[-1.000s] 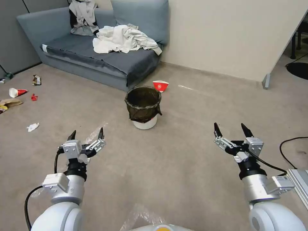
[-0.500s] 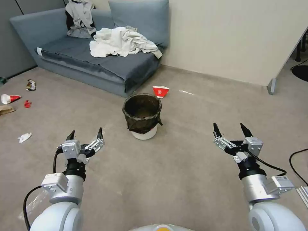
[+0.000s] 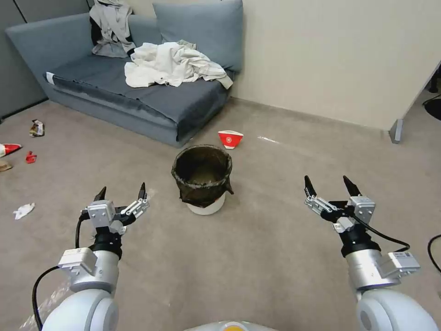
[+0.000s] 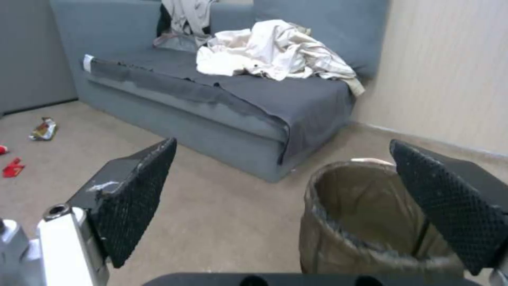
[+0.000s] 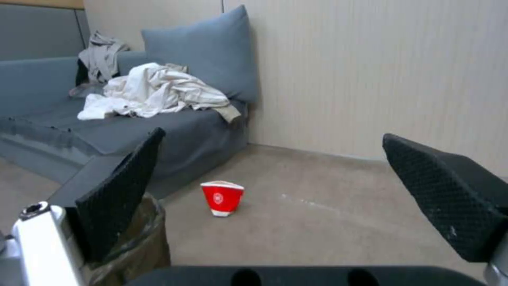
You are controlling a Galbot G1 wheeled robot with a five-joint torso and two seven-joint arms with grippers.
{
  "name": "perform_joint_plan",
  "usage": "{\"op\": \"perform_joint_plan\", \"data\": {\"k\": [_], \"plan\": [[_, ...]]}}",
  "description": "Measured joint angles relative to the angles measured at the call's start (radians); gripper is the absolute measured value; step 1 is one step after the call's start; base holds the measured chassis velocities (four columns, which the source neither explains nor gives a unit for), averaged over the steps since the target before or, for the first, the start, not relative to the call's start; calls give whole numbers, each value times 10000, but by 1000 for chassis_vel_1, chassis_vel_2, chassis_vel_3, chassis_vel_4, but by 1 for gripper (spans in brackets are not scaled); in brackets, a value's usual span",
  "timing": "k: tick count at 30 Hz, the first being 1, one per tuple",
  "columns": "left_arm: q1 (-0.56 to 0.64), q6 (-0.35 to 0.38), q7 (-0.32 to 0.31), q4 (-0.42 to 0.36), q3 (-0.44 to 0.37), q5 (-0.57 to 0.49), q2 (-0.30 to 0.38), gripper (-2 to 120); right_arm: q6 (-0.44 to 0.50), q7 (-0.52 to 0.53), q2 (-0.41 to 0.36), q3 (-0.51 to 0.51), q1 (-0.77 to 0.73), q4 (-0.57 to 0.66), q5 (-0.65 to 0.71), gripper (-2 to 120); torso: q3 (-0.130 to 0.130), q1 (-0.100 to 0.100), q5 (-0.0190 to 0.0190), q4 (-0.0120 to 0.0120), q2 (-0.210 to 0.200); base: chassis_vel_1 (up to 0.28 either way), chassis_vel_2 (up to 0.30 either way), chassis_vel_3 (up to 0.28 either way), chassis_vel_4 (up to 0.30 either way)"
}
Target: Pick up the trash can from the floor.
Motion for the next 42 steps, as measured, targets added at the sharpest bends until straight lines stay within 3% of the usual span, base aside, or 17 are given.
{"op": "perform_joint_plan", "data": {"k": [35, 42], "plan": [[-81, 0, -91, 145, -37, -47, 46, 100, 232, -134, 26, -18, -41, -47, -75, 100, 1, 0, 0, -1, 0, -134, 131, 134, -133], [-235, 273, -461, 345, 80, -603, 241, 100, 633, -251, 19, -22, 22, -234, -194, 100, 0, -1, -1, -1, 0, -21, 22, 21, -18]]}}
